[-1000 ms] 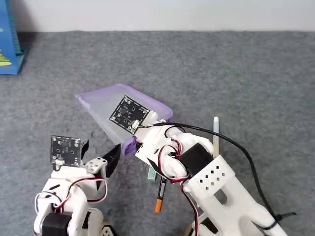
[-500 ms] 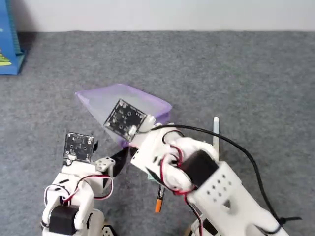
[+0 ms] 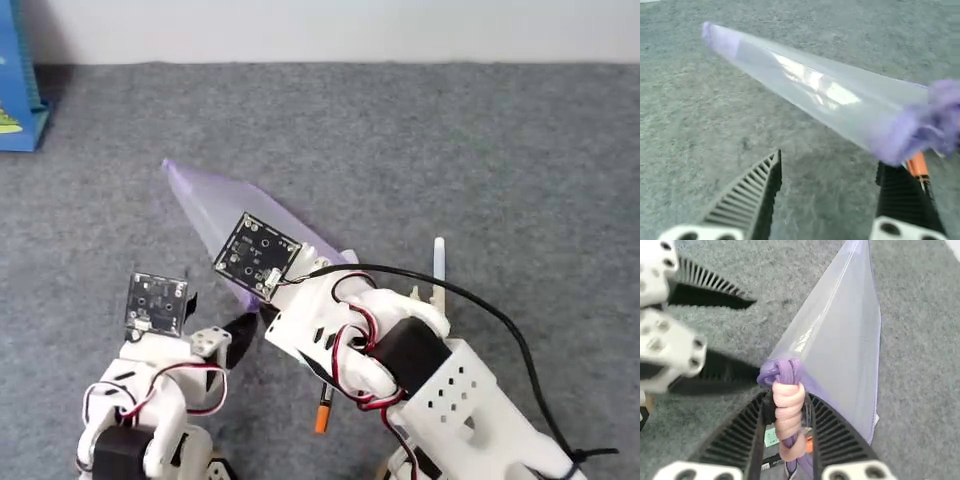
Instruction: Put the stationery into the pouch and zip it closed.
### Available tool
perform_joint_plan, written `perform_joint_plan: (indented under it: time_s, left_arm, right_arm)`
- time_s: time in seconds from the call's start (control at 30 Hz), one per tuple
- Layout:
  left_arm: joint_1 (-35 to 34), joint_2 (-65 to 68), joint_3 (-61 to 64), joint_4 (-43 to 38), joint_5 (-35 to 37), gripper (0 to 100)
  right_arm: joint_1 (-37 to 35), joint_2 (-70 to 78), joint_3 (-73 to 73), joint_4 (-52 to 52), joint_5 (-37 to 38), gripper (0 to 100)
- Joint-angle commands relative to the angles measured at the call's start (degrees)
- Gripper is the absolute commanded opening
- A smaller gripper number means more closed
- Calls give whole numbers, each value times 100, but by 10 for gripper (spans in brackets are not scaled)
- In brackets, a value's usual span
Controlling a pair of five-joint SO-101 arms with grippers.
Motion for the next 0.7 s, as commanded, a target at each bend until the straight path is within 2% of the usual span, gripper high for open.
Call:
perform_joint_plan:
  time_s: [0.0, 0.27, 0.57, 0.67]
  left_arm:
    - [220, -88, -365, 53, -53, 298]
    - [308, -88, -391, 62, -44, 298]
    - [-334, -88, -374, 53, -26, 298]
    - [-343, -88, -374, 88, -26, 298]
  right_arm:
    - [22, -136, -44, -215, -18, 9]
    - [171, 391, -79, -400, -18, 9]
    - [145, 391, -70, -321, -18, 9]
    - [163, 391, -70, -312, -18, 9]
